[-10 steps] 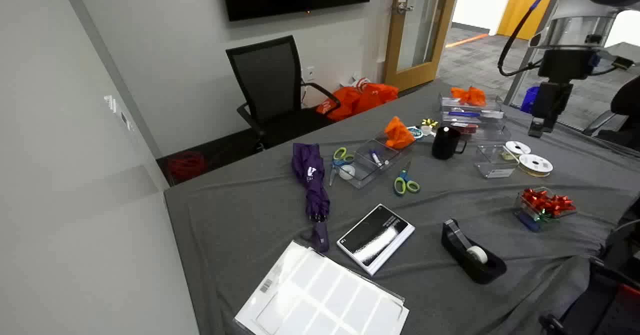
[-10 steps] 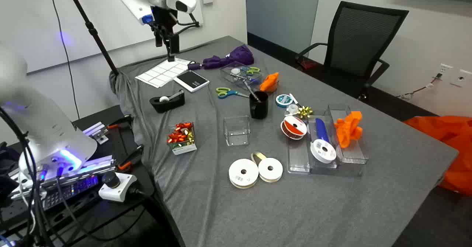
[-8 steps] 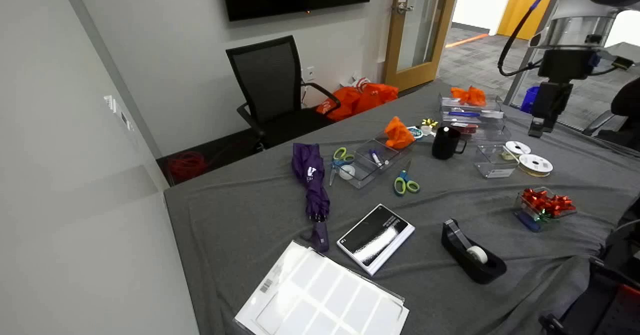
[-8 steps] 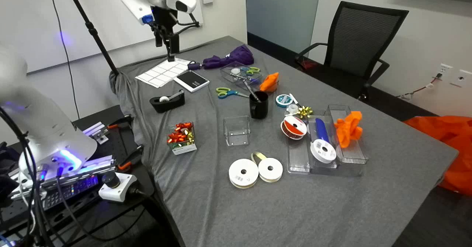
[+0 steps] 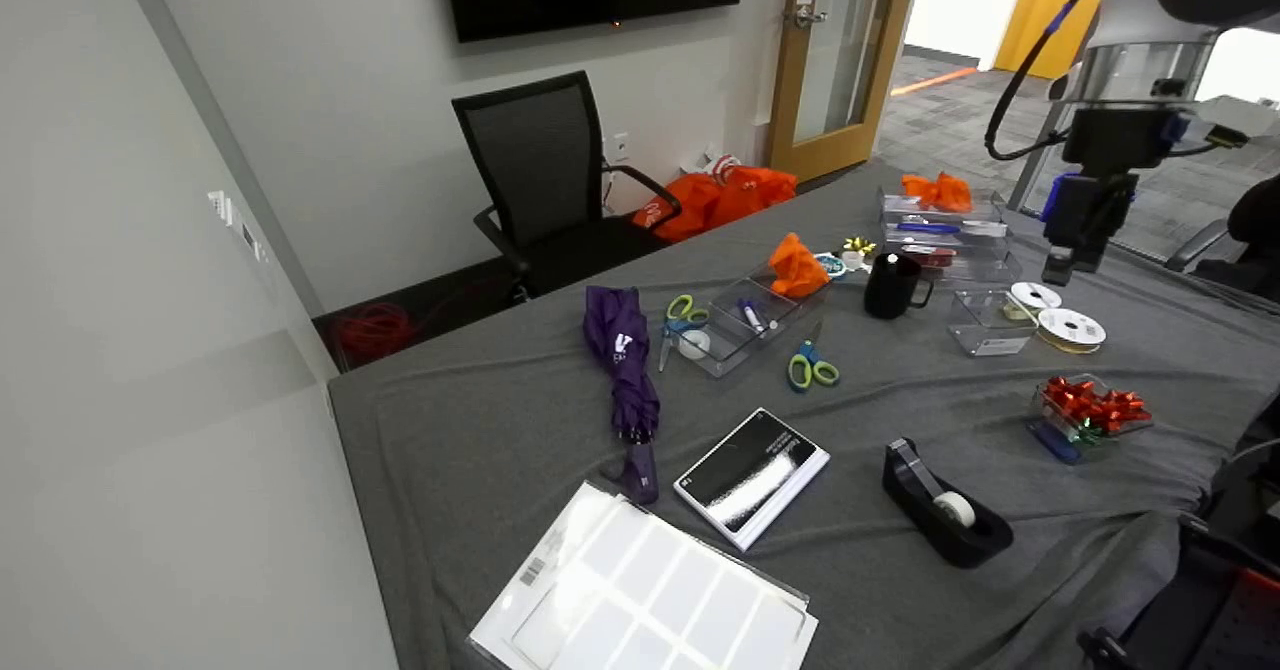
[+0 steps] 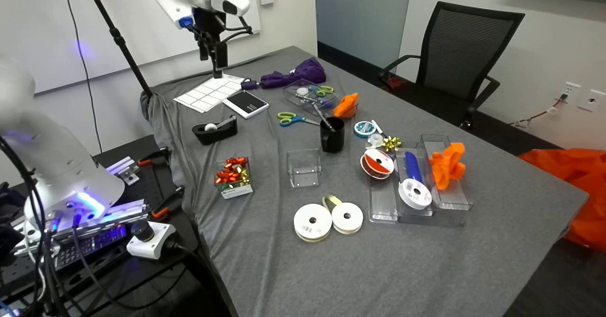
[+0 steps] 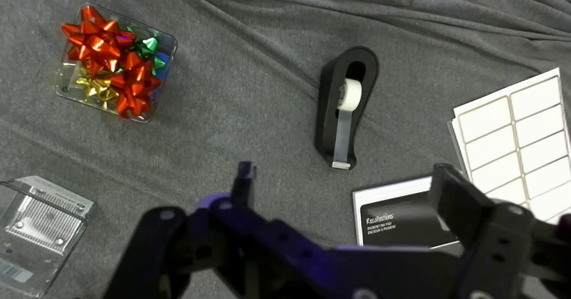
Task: Move the tape and place it on another object
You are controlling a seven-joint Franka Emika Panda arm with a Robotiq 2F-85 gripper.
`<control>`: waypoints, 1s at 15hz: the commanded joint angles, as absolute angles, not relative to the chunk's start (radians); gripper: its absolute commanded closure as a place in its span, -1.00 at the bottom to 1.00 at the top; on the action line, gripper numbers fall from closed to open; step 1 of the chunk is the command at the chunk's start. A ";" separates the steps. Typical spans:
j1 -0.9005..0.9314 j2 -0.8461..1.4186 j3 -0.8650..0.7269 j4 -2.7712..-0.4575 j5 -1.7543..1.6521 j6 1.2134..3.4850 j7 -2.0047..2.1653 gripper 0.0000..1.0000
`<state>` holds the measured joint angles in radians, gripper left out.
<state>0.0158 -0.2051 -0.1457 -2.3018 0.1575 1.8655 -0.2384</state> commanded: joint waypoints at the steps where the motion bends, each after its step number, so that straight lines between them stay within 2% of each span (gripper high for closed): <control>1: 0.015 -0.186 -0.061 -2.346 0.127 1.955 -0.085 -1.00; 7: 0.042 -0.117 0.046 -2.449 0.077 2.142 0.152 -1.00; 15: 0.062 0.017 0.064 -2.618 0.090 2.437 0.182 -1.00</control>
